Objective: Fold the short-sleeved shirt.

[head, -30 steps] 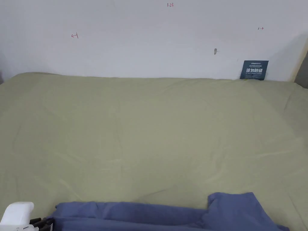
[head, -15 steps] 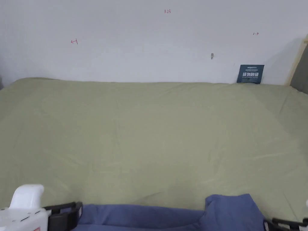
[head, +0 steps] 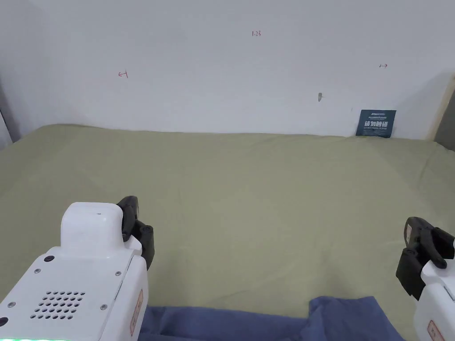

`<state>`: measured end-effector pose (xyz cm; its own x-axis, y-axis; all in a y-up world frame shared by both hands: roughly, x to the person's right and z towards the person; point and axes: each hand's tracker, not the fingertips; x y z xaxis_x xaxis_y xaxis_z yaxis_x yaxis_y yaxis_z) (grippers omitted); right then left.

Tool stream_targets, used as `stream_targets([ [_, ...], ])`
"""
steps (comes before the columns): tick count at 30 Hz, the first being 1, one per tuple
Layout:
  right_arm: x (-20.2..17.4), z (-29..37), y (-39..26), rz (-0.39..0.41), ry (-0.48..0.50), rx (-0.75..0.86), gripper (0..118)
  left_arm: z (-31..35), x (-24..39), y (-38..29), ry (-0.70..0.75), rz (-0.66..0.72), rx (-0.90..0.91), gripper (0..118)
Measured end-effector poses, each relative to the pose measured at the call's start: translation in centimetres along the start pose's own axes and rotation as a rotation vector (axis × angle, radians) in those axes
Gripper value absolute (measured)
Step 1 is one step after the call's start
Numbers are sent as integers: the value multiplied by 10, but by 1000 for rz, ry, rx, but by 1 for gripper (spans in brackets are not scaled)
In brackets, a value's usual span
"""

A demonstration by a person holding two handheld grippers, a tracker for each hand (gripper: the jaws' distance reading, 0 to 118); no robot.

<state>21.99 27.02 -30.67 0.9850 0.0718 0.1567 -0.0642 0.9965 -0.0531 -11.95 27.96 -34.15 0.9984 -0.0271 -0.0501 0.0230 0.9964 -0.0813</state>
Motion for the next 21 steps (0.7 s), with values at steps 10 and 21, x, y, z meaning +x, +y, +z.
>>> stream_targets([
  [10,-19,10,4,16,-24,41,1,-67,-104,-18,-142,220,-473,0],
  [21,-35,-8,-19,15,3,-67,1,-148,-213,-149,-331,623,-1002,0],
])
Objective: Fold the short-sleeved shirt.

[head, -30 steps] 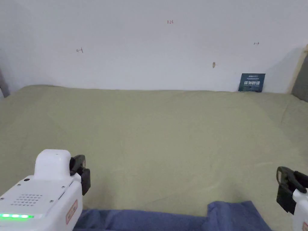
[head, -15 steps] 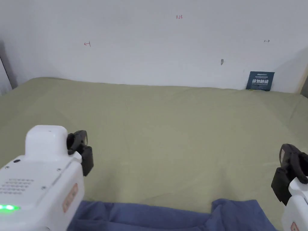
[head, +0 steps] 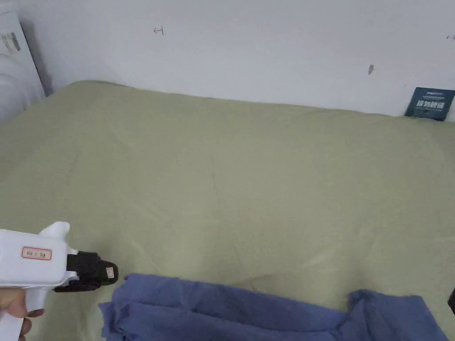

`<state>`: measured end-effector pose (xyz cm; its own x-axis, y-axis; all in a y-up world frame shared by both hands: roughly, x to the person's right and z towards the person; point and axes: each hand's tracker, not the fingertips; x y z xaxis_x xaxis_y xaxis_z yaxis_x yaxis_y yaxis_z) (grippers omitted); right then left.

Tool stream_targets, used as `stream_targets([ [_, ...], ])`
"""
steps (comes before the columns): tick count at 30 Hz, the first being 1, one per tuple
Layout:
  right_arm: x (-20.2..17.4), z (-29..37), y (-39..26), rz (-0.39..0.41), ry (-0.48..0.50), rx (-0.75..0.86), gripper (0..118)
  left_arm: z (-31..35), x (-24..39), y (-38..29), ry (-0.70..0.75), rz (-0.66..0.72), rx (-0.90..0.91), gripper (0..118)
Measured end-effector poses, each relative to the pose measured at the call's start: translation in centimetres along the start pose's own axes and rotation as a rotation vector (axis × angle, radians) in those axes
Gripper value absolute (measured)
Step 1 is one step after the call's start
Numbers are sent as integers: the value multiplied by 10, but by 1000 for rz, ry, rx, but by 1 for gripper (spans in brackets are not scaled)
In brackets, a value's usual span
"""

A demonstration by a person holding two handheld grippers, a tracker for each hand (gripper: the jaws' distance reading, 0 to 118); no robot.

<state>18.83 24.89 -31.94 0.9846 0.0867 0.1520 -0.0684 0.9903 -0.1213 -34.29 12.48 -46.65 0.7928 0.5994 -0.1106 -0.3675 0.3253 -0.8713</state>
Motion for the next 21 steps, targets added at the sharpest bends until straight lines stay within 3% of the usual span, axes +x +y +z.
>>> stream_targets([
  [6,-2,-9,-3,19,-12,-27,1,-11,-25,8,-86,14,-85,2],
  [7,-2,-10,-4,21,-12,-31,1,-13,-29,8,-116,28,-108,16],
  [8,-3,-11,-4,24,-15,-36,1,-17,-33,8,-146,54,-123,48],
  [9,-3,-12,-5,28,-17,-39,1,-22,-36,8,-172,77,-138,96],
  [10,-4,-13,-6,29,-16,-43,1,-28,-43,9,-192,94,-152,111],
  [15,-7,-17,-12,41,-5,-76,1,-54,-59,3,-324,223,-185,110],
  [21,-5,-18,-14,38,-7,-93,1,-75,-62,0,-470,275,-219,110],
])
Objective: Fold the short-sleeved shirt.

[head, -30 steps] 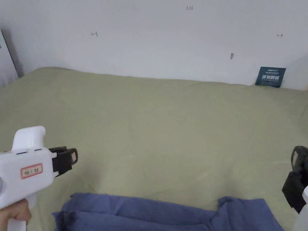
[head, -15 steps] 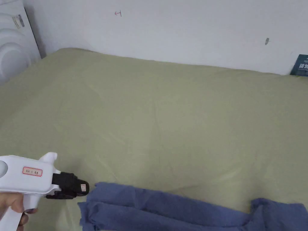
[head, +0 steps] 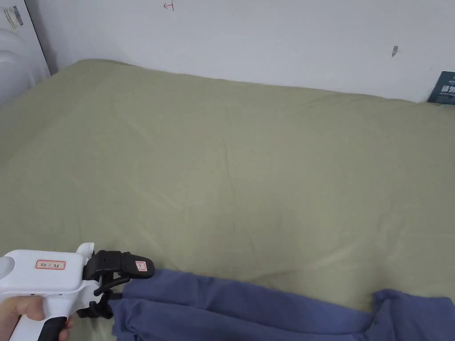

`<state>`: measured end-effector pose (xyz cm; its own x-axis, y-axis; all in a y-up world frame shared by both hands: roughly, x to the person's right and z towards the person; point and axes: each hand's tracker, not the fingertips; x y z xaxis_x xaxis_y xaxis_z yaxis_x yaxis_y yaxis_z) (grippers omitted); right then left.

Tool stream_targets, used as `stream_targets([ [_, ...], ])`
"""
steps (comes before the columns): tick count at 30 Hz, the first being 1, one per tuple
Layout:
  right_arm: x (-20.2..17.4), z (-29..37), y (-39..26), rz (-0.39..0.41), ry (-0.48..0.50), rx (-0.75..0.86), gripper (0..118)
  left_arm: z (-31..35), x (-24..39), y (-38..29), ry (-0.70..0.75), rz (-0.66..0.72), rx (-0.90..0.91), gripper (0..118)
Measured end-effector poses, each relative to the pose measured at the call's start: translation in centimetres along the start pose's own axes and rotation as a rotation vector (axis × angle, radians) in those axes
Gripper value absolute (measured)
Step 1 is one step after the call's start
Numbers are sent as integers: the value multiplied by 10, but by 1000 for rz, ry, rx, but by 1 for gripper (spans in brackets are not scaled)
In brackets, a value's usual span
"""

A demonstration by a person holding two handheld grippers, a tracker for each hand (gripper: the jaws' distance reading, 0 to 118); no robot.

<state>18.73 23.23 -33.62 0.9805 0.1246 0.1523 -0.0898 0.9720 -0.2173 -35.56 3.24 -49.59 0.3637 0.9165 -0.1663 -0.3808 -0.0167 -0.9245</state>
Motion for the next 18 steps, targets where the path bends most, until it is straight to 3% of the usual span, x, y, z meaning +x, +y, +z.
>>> stream_targets([
  [3,0,-1,-1,3,3,-7,1,-14,4,-5,-20,-9,-85,109],
  [4,0,-1,-1,3,4,-10,1,-19,7,-8,-10,-9,-114,103],
  [5,0,0,-1,3,5,-10,1,-22,7,-9,31,-29,-130,89],
  [7,0,1,-1,-2,12,-12,1,-29,7,-12,202,-58,-130,27],
  [8,1,2,-1,-4,14,-13,1,-30,6,-12,244,-53,-122,7],
  [10,2,6,0,-7,22,-13,1,-26,5,-16,136,4,-97,7],
  [18,6,17,8,-11,48,18,1,37,41,-14,177,-74,60,7],
])
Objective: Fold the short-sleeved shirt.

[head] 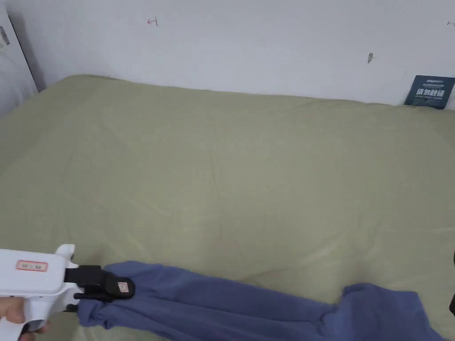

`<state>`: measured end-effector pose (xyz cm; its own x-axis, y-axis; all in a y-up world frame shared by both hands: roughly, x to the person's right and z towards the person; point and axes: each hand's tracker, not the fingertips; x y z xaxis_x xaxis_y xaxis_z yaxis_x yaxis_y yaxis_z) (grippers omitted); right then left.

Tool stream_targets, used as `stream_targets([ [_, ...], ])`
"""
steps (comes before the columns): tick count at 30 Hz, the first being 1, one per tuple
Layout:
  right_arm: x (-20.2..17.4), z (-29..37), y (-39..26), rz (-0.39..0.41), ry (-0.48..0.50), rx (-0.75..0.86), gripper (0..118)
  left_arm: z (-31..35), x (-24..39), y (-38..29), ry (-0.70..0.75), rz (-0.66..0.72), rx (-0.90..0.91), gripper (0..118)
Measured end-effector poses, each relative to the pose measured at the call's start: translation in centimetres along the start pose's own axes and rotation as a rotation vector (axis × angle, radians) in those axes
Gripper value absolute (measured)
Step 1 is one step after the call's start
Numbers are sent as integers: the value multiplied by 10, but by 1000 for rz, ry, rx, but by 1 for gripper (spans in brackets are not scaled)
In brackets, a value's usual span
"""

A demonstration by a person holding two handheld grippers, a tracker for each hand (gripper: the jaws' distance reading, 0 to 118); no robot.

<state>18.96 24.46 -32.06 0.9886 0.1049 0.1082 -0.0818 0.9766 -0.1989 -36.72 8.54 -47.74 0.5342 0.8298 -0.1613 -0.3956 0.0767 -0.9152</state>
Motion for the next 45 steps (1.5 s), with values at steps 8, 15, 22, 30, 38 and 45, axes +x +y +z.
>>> stream_targets([
  [8,5,6,6,-38,23,42,1,72,41,-11,193,-113,128,7],
  [15,15,16,5,-49,27,45,1,22,142,-59,364,-333,109,7],
  [22,29,24,-4,-69,12,26,1,-96,205,-101,636,-572,-31,7],
  [30,47,29,-15,-89,-32,-19,1,-229,187,-119,603,-580,-145,118],
  [38,51,22,-26,-116,-40,-64,1,-153,185,-108,370,-509,6,2],
  [45,37,14,-26,-115,-2,-73,1,-153,137,-85,354,-360,4,0],
])
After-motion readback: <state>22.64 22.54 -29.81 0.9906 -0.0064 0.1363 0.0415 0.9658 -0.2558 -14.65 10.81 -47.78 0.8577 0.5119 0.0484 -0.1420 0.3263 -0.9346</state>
